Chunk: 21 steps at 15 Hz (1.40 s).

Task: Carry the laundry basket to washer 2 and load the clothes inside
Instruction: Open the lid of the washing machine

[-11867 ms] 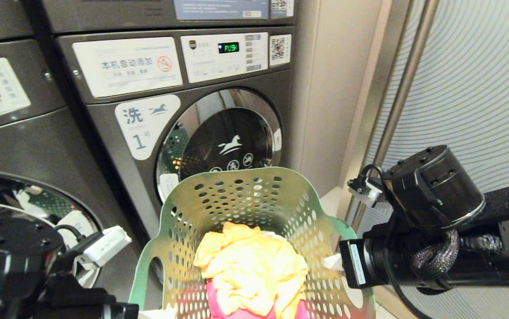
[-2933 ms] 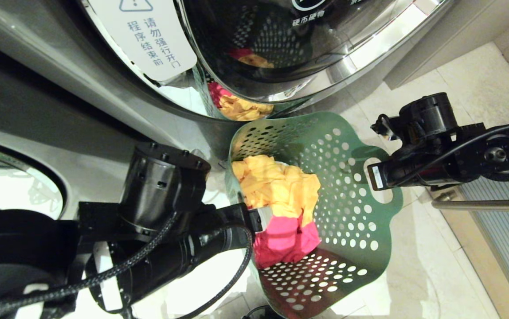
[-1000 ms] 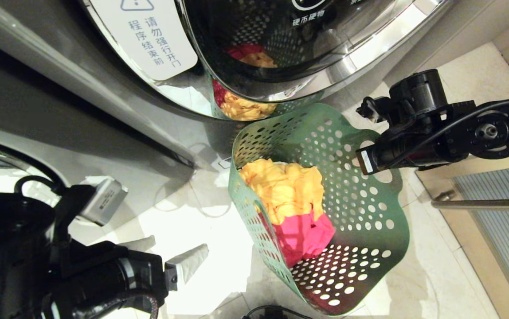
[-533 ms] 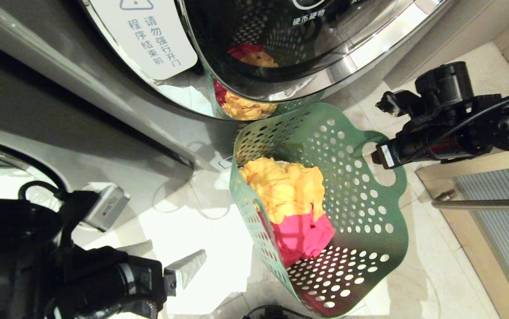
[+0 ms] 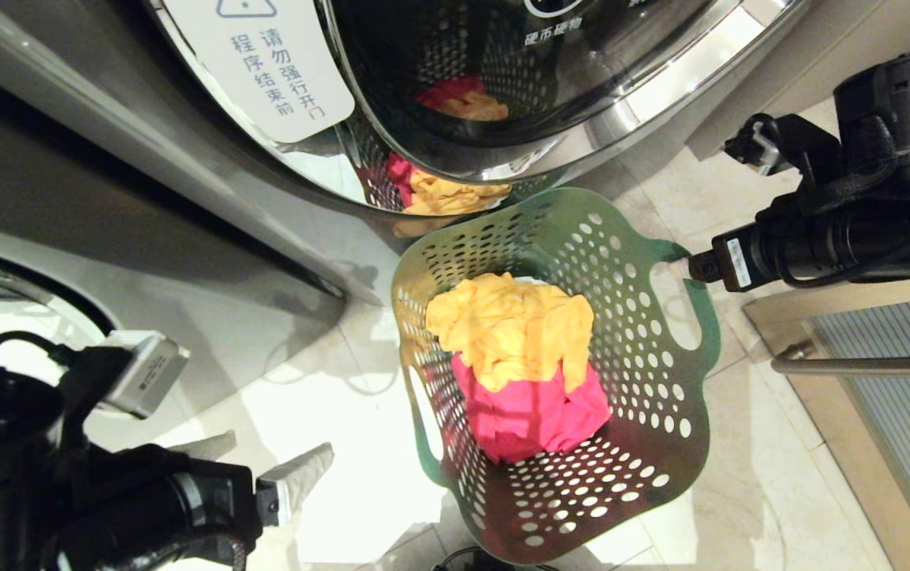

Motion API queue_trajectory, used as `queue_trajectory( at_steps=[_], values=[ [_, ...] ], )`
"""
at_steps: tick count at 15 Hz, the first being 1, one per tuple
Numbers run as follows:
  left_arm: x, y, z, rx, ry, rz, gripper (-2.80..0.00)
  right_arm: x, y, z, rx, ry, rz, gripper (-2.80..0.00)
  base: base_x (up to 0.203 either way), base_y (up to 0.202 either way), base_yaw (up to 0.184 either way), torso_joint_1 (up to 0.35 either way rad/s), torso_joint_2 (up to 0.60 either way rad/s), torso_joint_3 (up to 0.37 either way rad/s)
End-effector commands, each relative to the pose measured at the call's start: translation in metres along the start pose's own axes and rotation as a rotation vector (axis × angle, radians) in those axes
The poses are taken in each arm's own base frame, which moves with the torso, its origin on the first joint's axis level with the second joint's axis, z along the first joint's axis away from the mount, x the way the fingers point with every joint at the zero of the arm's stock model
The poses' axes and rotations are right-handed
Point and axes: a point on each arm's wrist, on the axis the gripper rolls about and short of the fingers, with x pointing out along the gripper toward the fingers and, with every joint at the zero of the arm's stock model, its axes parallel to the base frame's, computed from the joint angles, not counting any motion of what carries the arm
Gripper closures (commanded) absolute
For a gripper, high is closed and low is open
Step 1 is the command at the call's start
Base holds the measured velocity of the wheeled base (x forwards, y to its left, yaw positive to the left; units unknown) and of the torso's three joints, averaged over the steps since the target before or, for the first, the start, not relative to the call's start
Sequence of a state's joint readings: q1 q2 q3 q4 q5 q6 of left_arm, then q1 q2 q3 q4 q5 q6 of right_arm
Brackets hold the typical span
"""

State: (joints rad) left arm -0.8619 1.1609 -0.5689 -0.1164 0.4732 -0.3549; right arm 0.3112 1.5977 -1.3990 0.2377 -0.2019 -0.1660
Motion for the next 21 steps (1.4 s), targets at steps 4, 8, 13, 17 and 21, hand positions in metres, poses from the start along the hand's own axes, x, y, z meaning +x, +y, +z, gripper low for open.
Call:
queue_trajectory(
  at_steps=[4,8,13,17,21],
  values=[
    [-0.012,0.019,-0.002,0.068,0.0,0.085,-2.8,-0.057,0.025,-0.034,-0.055,-0.012,0.1,-2.8,0.0,0.0,0.0,0.0,0.0,0.0],
    [-0.027,0.027,-0.006,0.07,0.003,0.088,-2.8,-0.068,0.029,-0.063,-0.046,0.009,0.099,0.0,0.0,0.0,0.0,0.0,0.0,0.0],
    [-0.031,0.029,-0.005,0.095,0.03,0.101,-2.8,-0.075,0.028,-0.076,-0.043,0.025,0.099,0.0,0.0,0.0,0.0,0.0,0.0,0.0],
    [-0.036,0.035,-0.013,0.13,0.033,0.108,0.0,-0.094,0.021,-0.09,-0.037,0.011,0.058,0.0,0.0,0.0,0.0,0.0,0.0,0.0],
    [-0.047,0.048,-0.027,0.115,0.029,0.155,0.0,-0.108,0.016,-0.108,0.071,0.012,0.026,0.0,0.0,0.0,0.0,0.0,0.0,0.0]
  ],
)
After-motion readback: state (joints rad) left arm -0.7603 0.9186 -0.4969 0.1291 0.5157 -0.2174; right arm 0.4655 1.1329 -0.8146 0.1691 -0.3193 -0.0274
